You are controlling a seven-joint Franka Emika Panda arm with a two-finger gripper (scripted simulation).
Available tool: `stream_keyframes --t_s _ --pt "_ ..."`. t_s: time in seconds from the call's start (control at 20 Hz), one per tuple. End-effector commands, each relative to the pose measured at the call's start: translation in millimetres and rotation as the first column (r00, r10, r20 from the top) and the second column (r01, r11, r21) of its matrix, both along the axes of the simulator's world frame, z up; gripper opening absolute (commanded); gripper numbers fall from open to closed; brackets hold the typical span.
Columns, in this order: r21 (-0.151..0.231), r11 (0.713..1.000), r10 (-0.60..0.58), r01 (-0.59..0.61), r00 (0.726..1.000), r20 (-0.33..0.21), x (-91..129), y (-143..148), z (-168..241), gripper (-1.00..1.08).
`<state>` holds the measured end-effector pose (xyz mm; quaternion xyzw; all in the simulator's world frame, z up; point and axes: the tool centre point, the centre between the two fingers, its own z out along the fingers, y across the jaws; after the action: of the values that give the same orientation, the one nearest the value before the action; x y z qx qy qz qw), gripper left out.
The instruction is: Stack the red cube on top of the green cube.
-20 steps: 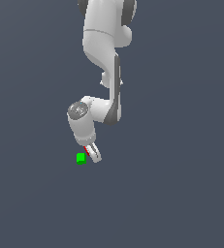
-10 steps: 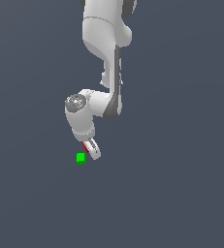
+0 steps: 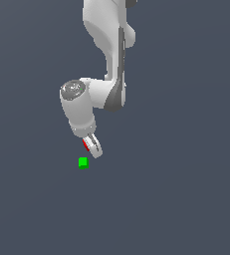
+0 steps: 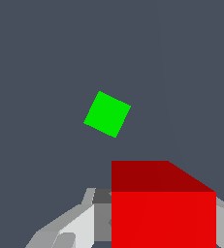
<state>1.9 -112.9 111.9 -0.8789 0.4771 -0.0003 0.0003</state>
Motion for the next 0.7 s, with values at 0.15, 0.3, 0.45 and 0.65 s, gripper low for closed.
stream_keyframes --t_s 0.15,0.3,0.45,0.65 --pt "0.0 1.0 0.0 0.0 1.0 0.0 0.3 0.0 6.4 -1.0" --pt "0.0 1.0 0.0 0.0 1.0 0.0 1.6 -0.9 5.0 -1.0" --pt "0.0 1.0 0.0 0.0 1.0 0.0 5.2 -3.4 0.8 -1.0" --pt "0.0 1.0 0.0 0.0 1.0 0.0 13.7 -9.1 -9.1 -1.0"
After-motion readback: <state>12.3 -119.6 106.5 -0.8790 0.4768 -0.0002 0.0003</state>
